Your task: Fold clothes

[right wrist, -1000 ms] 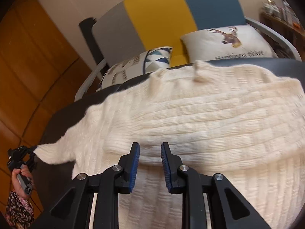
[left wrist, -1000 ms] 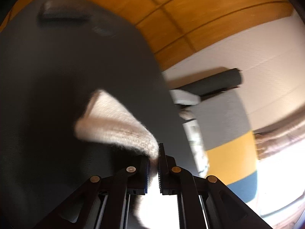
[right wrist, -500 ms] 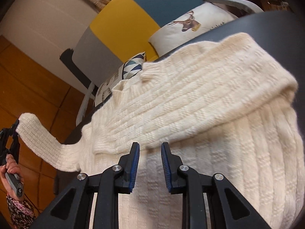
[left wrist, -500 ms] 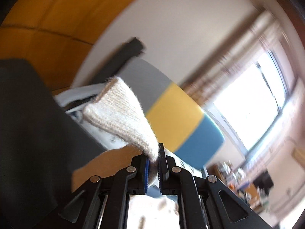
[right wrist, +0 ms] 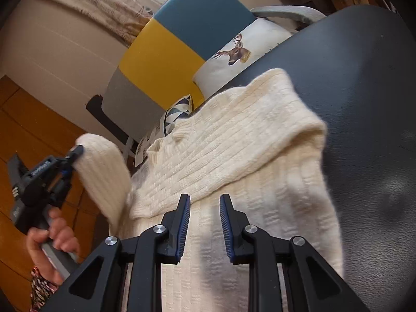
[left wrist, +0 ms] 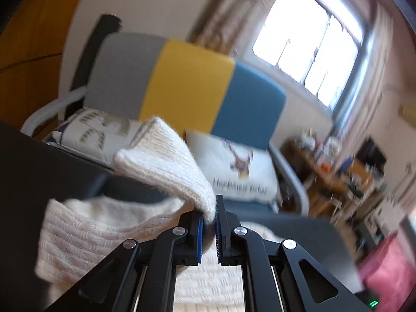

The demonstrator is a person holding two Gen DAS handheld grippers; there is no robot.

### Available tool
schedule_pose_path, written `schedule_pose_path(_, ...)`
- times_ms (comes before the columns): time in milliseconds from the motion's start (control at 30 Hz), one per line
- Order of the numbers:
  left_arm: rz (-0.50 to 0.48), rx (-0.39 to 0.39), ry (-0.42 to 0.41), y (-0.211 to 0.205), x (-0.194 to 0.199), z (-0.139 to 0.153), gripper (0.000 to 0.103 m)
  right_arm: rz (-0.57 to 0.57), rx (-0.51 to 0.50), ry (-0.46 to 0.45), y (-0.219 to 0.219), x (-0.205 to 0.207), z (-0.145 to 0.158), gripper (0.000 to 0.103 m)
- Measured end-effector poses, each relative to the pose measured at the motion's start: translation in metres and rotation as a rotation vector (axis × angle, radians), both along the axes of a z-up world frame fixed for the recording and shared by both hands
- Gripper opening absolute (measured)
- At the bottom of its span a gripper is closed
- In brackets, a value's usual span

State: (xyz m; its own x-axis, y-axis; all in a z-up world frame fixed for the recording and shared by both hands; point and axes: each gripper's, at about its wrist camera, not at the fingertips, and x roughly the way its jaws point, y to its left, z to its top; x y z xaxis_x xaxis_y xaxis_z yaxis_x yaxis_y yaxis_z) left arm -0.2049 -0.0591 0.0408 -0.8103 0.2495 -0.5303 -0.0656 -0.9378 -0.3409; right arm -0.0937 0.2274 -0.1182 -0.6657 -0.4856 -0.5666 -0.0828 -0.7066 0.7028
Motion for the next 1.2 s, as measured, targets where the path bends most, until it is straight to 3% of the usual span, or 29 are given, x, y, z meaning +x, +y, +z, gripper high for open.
schedule_pose_path(133, -0.063, -0.126, -0.046, 0.049, -0.002, -0.032, 0.007, -0.044, -0.032, -0.022, 0.02, 0.005, -0.01, 0.023)
schedule_pose_path(333, -0.119, -0.207, -0.14, 0.086, -0.016, -0.072, 0.007, -0.077, -0.045, -0.031, 0.034, 0.01, -0.017, 0.023)
schedule_pose_path(600, -0.191, -0.323, -0.16, 0.116, -0.008, -0.105, 0.008, -0.071, -0.04, -0.034, 0.035, 0.006, -0.02, 0.023)
schedule_pose_path(733, -0.269, -0.271, -0.239, 0.118, -0.005, -0.123, 0.016, -0.051, -0.016, -0.035, 0.029, -0.004, -0.017, 0.023)
schedule_pose_path(833, -0.307, -0.247, -0.215, 0.112, 0.004, -0.12, 0.026, -0.035, -0.021, -0.035, 0.025, -0.014, -0.015, 0.023)
schedule_pose_path(933, -0.325, -0.197, -0.21, 0.096, 0.015, -0.113, 0.042, 0.0, -0.03, -0.024, 0.019, -0.026, -0.011, 0.023)
schedule_pose_path(1100, -0.25, -0.14, -0.191, 0.042, 0.035, -0.105, 0.046, 0.046, -0.046, -0.014, 0.008, -0.053, -0.007, 0.031)
schedule_pose_path(1200, -0.178, -0.113, -0.201, 0.001, 0.047, -0.107, 0.048, 0.044, -0.021, -0.065, 0.001, -0.074, -0.012, 0.032)
